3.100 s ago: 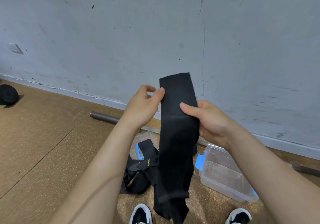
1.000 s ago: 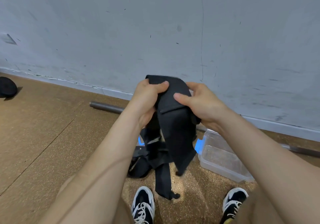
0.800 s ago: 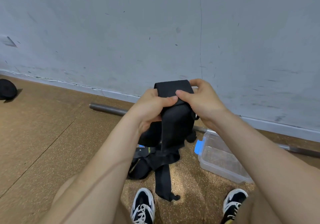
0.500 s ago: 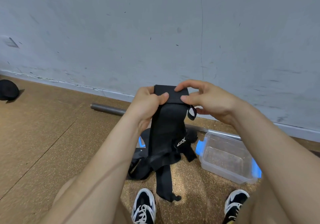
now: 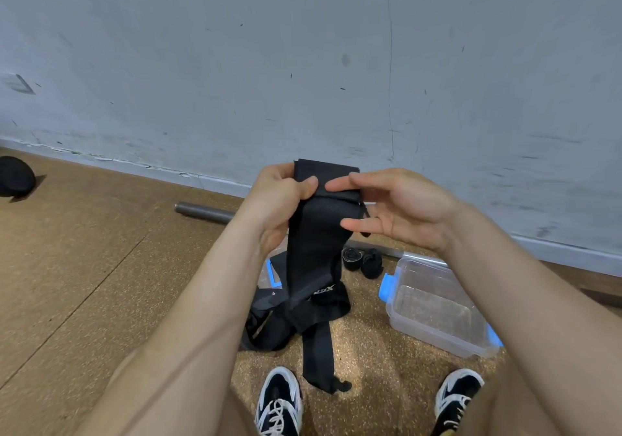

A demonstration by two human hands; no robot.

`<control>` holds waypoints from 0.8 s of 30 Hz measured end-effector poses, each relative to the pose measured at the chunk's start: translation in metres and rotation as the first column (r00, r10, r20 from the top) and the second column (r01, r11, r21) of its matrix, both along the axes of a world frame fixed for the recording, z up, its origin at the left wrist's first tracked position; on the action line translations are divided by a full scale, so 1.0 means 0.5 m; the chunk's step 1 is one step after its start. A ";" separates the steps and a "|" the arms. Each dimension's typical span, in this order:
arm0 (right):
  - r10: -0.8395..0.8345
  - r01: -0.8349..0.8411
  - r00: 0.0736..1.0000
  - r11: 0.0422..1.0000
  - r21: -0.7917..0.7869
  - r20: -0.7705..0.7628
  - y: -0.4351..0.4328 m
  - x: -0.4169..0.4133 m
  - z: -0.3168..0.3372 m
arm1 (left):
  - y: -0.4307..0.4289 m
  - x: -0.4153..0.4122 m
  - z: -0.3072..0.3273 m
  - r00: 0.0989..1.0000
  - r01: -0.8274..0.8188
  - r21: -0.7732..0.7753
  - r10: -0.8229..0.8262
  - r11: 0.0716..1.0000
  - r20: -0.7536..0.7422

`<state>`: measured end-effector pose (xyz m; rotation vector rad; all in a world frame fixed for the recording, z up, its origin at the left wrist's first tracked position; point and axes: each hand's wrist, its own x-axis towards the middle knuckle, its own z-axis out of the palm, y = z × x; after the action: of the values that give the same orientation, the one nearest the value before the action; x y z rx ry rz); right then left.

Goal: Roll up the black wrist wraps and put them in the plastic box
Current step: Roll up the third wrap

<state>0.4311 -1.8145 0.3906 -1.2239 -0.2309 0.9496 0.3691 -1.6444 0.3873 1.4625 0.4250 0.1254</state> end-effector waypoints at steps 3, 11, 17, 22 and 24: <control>-0.034 0.036 0.999 0.998 0.059 -0.034 0.018 -0.015 -0.010 | 0.006 -0.005 -0.001 0.996 0.084 0.008 -0.084 0.996 -0.038; -0.266 0.262 0.964 0.950 0.169 0.002 0.042 -0.020 -0.020 | 0.010 -0.017 -0.016 0.953 0.302 0.020 -0.301 0.953 -0.045; -0.545 0.529 0.808 0.838 0.132 0.224 0.019 0.025 -0.019 | 0.035 -0.058 -0.047 0.829 0.527 0.239 -0.433 0.815 -0.353; -0.308 0.490 0.693 0.865 -0.112 0.651 0.025 0.039 -0.041 | 0.046 -0.074 -0.019 0.978 0.206 -0.064 -0.205 0.976 0.022; -0.047 0.393 0.612 0.884 -0.252 0.790 0.032 0.025 -0.042 | 0.047 -0.073 -0.007 0.975 0.173 -0.155 -0.147 0.973 0.166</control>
<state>0.4437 -1.7983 0.3696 -1.9715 -0.5598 0.1756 0.3328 -1.6210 0.3840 1.3042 0.1861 0.0705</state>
